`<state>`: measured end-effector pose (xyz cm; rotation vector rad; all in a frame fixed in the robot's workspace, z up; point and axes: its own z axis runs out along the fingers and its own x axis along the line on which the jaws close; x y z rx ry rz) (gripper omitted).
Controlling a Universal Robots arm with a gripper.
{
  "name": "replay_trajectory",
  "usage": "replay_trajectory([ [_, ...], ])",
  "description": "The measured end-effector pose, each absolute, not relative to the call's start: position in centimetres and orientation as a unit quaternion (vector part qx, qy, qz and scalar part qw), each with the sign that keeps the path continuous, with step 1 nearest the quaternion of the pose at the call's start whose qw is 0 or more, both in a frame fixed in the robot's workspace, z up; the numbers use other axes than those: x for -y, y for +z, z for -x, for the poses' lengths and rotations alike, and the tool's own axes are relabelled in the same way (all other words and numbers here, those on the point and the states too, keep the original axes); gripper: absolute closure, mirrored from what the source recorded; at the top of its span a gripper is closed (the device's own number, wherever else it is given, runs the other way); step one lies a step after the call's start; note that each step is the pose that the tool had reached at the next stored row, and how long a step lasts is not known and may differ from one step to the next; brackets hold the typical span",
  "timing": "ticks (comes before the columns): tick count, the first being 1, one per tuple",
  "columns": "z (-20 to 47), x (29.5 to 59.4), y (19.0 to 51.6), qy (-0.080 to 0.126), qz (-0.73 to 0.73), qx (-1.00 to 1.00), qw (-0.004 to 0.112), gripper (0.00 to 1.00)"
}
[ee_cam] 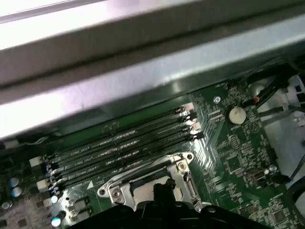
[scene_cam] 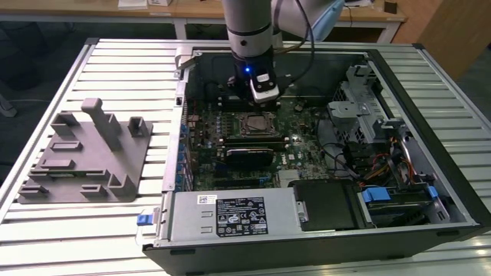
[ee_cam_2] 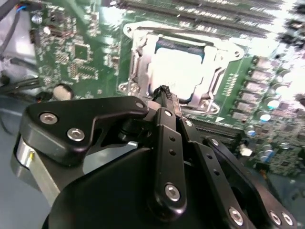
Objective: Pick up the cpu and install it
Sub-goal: 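Install the first cpu locking lever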
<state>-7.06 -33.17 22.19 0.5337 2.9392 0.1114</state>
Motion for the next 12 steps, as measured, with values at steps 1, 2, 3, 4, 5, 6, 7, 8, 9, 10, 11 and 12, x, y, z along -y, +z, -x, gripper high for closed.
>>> replay_trajectory([
  [1, 7.02, 33.31, 22.18, 0.036, -0.178, -0.981, 0.071, 0.89],
  [2, 6.96, 33.46, 22.17, 0.035, -0.179, -0.981, 0.065, 0.89],
  [3, 6.89, 33.60, 22.17, 0.034, -0.179, -0.981, 0.060, 0.89],
  [4, 6.81, 33.72, 22.17, 0.033, -0.179, -0.982, 0.055, 0.89],
  [5, 6.72, 33.81, 22.17, 0.033, -0.179, -0.982, 0.051, 0.89],
  [6, 6.62, 33.91, 22.17, 0.032, -0.179, -0.982, 0.048, 0.89],
  [7, 6.51, 33.96, 22.16, 0.032, -0.179, -0.982, 0.044, 0.89],
  [8, 6.40, 33.97, 22.17, 0.031, -0.179, -0.982, 0.042, 0.89],
  [9, 6.34, 33.98, 22.17, 0.030, -0.179, -0.982, 0.041, 0.89],
  [10, 6.34, 33.98, 22.17, 0.030, -0.179, -0.982, 0.041, 0.89],
  [11, 6.34, 33.98, 22.17, 0.030, -0.179, -0.982, 0.041, 0.89],
  [12, 6.34, 33.98, 22.17, 0.030, -0.179, -0.982, 0.041, 0.89],
])
